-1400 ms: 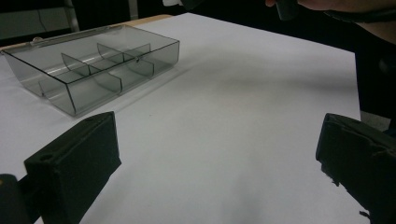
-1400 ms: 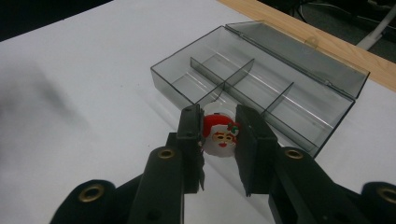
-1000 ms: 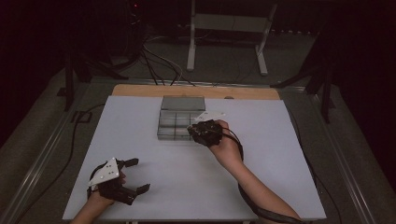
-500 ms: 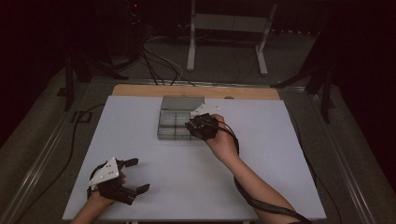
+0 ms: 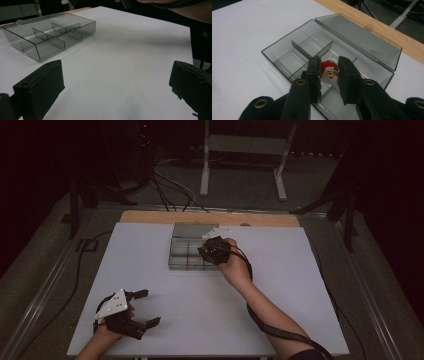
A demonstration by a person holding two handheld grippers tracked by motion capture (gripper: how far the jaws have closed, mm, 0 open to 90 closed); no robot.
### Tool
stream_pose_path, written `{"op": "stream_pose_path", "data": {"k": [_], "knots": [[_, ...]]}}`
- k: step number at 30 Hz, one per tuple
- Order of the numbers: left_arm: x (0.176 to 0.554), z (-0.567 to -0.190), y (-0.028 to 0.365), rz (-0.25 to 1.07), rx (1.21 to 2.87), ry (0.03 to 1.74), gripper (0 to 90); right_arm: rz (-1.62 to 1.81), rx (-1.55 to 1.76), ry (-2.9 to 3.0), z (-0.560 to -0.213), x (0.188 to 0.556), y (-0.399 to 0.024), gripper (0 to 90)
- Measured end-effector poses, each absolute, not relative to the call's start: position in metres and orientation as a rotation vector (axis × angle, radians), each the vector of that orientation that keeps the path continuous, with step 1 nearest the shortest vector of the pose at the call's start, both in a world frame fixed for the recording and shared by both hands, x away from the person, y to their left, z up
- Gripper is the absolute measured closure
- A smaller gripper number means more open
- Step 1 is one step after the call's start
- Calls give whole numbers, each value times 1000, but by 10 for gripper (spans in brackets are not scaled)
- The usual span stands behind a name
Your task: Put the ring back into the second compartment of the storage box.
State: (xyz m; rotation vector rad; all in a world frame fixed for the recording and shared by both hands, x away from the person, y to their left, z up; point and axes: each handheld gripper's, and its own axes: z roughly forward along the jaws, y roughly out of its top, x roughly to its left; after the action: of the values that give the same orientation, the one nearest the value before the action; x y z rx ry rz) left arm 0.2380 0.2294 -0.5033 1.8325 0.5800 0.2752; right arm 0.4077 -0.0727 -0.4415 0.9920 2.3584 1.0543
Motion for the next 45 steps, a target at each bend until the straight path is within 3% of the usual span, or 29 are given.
{"op": "stream_pose_path", "data": {"k": [45], "knots": [[237, -503, 230, 279, 1836, 578, 8, 942, 1134, 2441, -478, 468, -42, 725]]}}
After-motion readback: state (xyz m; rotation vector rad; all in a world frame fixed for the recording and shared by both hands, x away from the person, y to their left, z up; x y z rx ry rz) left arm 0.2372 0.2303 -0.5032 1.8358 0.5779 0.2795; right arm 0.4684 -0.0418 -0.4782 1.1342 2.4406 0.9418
